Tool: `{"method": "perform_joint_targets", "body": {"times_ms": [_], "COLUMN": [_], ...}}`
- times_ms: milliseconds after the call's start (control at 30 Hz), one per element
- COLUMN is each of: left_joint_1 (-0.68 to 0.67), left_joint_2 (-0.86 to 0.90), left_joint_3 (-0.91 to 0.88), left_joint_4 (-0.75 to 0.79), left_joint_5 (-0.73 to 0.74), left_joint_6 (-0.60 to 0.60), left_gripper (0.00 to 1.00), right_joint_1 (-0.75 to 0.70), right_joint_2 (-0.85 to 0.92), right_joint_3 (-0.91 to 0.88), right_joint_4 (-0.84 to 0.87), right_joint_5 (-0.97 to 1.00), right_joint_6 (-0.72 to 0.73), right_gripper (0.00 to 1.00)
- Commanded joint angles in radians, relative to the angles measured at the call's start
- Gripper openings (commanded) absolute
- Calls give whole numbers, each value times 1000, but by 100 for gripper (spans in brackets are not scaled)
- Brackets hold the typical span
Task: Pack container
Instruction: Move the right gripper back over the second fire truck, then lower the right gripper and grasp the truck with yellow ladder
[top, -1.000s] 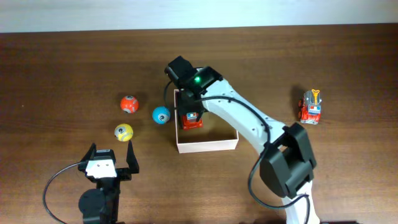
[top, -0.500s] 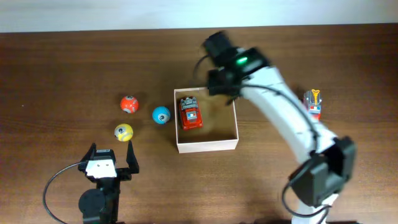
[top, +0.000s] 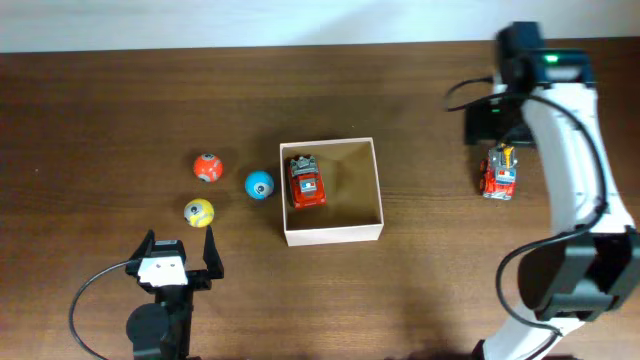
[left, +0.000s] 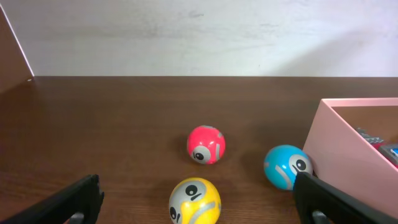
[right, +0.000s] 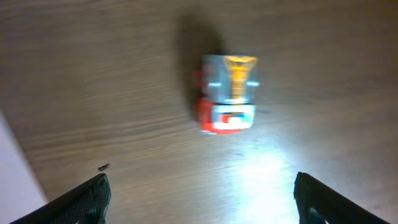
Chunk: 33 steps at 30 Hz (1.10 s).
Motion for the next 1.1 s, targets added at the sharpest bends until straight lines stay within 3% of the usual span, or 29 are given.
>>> {"method": "perform_joint_targets", "body": {"times_ms": [0,400,767,1067], "left_joint_1": [-3,-3,-3,-3], "left_joint_2": [-6,-6,-6,-6], "left_joint_3": [-2,-2,-2,-2], "left_joint_4": [-8,-8,-8,-8], "left_joint_5": [-3,-3,-3,-3], "left_joint_6": [19,19,19,19], "left_gripper": [99,99,99,99], "right_joint_1": [-108,-209,-207,-207], "right_joint_2": [-18,-18,-18,-17], "right_joint_3": [11,-141,-454,-519], "right_joint_4": [0,135,446,566], "right_joint_5": [-11,-77,-155,-156], "right_joint_6": [-4,-160,-135,-135], "right_gripper": [88,89,89,89]}}
